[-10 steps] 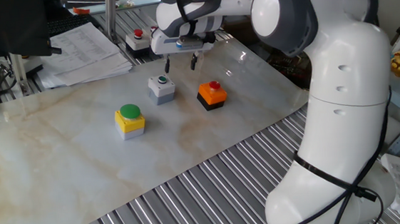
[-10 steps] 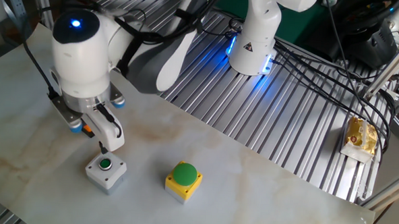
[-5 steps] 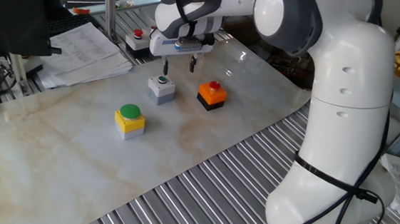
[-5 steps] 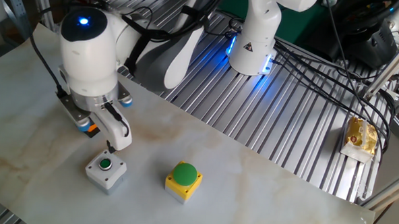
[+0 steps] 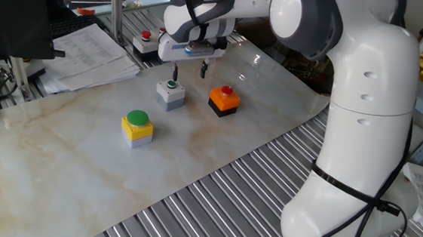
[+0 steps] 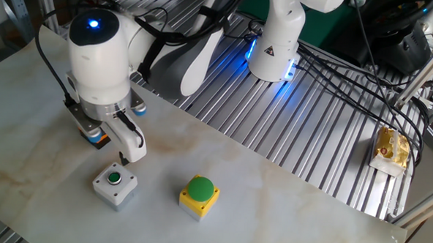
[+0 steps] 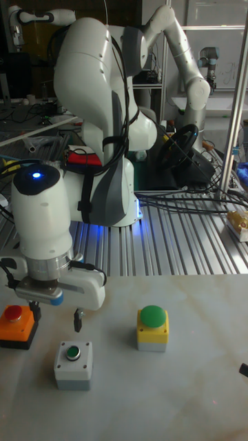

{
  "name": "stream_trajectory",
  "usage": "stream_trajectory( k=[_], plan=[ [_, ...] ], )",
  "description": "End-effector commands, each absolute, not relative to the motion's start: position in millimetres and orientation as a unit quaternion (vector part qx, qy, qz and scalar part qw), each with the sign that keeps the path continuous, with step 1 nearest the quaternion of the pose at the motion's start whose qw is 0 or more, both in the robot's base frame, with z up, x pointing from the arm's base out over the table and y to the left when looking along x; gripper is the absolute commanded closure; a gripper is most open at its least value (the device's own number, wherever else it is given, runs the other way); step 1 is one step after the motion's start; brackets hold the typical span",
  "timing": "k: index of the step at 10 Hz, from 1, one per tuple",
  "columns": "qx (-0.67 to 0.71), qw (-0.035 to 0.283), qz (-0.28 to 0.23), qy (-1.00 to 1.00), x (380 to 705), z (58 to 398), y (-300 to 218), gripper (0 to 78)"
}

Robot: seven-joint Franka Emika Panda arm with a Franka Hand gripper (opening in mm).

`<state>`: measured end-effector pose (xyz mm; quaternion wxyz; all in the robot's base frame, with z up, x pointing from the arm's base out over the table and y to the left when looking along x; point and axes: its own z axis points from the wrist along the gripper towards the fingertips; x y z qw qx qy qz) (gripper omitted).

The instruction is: Press three buttons from left to right in sequence

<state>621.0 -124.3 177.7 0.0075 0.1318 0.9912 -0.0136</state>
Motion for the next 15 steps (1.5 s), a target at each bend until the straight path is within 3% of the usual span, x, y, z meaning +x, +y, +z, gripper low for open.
stream_trajectory(
  k=[1,12,13,15],
  plan=[
    [0.124,0.006,-0.013,0.992,619,180,-123,76.4],
    [0.124,0.006,-0.013,0.992,619,180,-123,76.4],
    [0.158,0.004,-0.010,0.987,576,173,-65,76.4],
    [0.160,0.007,-0.013,0.987,579,172,-66,76.4]
  ],
)
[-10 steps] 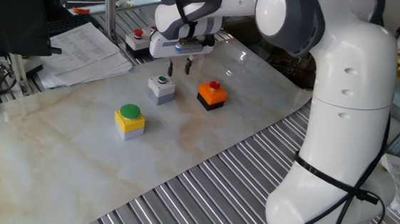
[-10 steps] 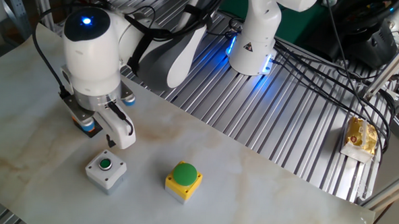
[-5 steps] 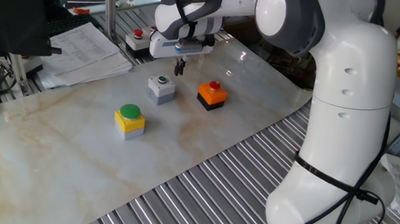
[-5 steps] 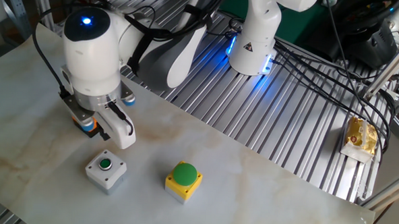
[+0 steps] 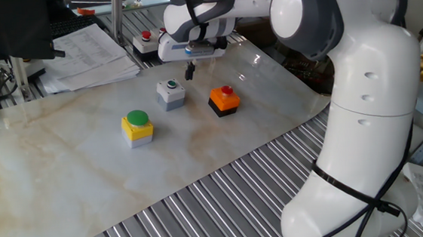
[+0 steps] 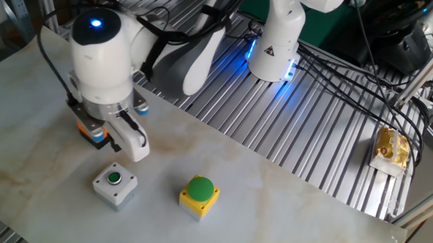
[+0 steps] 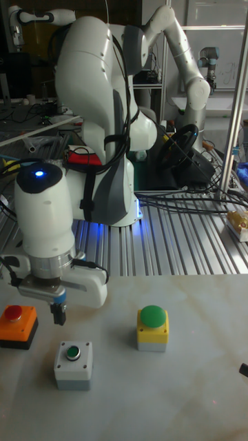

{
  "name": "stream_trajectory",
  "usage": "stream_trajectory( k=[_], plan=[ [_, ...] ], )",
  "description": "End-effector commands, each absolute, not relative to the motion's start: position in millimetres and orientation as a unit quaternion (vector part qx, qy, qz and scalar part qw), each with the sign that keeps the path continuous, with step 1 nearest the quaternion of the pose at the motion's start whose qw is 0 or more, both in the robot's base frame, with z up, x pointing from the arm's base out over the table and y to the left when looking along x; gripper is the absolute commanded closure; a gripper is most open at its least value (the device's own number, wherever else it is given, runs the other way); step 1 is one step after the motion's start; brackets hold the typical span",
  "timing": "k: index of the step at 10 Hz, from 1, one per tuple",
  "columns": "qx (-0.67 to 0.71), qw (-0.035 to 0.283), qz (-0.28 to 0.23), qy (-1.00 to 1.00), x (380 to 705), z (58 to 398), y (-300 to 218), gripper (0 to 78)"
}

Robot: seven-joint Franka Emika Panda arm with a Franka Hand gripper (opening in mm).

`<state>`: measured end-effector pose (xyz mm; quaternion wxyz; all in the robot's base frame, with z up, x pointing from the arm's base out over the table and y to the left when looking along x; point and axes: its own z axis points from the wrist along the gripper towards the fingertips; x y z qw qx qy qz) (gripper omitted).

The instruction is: Press three buttons from left to right in sequence

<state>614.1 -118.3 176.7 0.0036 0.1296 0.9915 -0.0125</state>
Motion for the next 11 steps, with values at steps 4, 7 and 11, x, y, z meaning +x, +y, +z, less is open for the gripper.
stream_trajectory(
  k=[4,7,11],
  plan=[
    [0.142,0.017,-0.011,0.990,596,163,-94,76.4],
    [0.146,0.013,-0.003,0.989,590,170,-86,76.4],
    [0.152,0.010,0.012,0.988,585,173,-79,76.4]
  ],
)
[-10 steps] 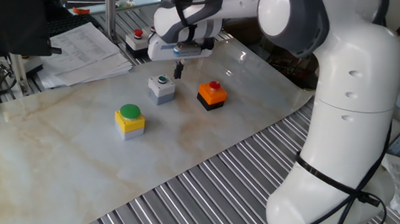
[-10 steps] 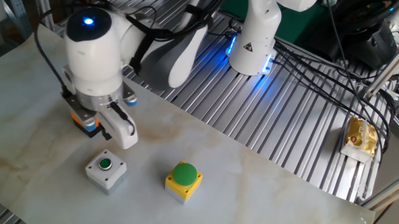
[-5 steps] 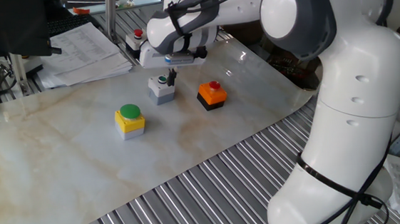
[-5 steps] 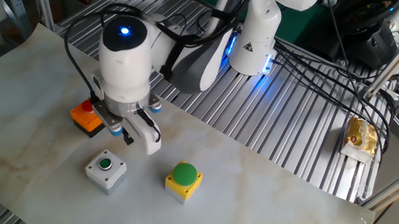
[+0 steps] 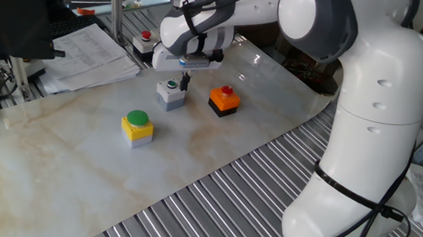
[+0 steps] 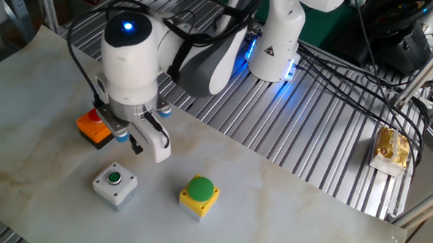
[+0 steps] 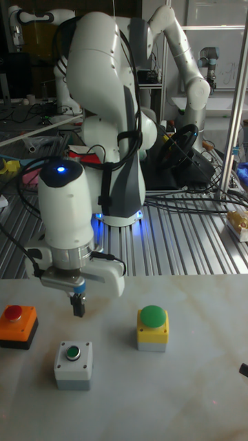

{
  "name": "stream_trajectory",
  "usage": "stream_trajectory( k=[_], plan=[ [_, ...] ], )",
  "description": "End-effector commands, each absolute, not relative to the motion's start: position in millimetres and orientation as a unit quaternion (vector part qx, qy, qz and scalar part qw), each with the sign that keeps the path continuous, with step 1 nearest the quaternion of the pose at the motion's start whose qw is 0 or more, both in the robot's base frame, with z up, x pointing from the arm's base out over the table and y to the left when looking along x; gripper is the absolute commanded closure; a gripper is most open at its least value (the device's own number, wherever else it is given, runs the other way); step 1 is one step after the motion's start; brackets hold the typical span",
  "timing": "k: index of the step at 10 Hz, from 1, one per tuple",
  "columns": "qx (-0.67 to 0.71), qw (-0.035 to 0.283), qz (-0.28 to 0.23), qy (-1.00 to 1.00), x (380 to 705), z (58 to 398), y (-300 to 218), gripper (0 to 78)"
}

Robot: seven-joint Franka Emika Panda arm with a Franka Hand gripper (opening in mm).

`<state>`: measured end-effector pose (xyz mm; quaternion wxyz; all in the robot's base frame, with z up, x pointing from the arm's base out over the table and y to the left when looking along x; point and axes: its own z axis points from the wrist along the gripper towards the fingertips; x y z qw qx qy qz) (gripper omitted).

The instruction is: Press three buttons from left to right in sequence

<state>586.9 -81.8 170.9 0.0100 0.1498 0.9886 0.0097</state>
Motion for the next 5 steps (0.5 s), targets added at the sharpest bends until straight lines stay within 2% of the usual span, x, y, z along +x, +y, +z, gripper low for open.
stream_trajectory(
  k=[1,5],
  plan=[
    [0.155,0.010,0.012,0.988,584,174,-75,76.4],
    [0.166,0.012,0.007,0.986,575,173,-59,76.4]
  ],
)
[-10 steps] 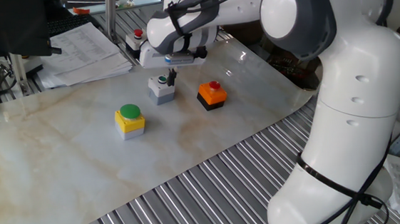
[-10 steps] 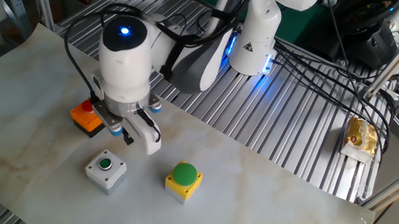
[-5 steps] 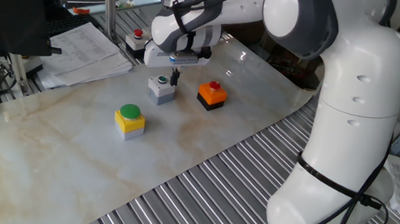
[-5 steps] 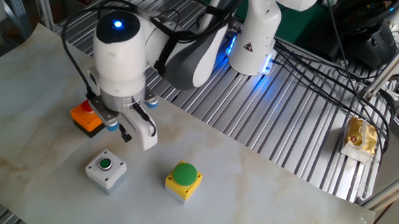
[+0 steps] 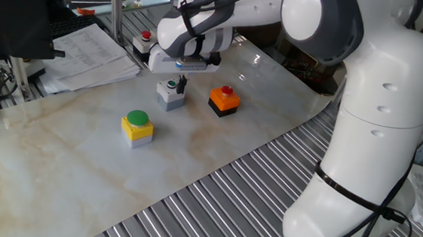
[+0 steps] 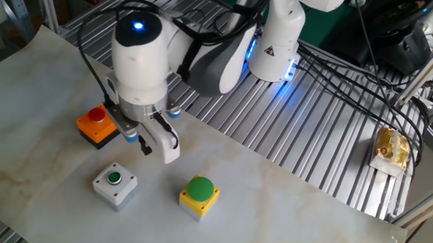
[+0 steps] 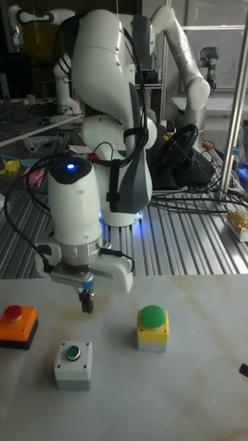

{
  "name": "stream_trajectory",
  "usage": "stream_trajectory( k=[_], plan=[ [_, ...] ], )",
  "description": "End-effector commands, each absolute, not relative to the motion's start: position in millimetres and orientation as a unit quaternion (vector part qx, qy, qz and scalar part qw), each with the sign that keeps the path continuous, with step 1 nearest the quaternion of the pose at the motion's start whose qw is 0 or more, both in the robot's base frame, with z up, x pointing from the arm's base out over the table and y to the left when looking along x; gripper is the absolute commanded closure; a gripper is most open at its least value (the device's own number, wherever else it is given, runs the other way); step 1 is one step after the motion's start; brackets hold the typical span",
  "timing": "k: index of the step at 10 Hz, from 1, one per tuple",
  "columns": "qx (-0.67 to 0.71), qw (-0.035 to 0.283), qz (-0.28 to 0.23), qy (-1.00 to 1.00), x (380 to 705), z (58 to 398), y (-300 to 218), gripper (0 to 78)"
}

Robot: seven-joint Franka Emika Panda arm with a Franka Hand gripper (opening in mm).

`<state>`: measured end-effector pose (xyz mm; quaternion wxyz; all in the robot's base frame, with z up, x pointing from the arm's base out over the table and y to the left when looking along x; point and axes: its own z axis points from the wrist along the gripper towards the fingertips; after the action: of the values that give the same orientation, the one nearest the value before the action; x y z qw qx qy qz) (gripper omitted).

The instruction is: Press three buttons from left to right in sequence

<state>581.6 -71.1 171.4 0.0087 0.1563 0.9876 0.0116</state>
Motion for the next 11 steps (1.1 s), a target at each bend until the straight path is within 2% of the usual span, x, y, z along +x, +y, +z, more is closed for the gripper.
stream_trajectory(
  k=[1,11],
  plan=[
    [0.170,0.011,0.006,0.985,571.1,174.6,-51.4,76.4],
    [0.191,0.021,-0.018,0.981,566.8,169.5,-45.0,76.4]
  ],
)
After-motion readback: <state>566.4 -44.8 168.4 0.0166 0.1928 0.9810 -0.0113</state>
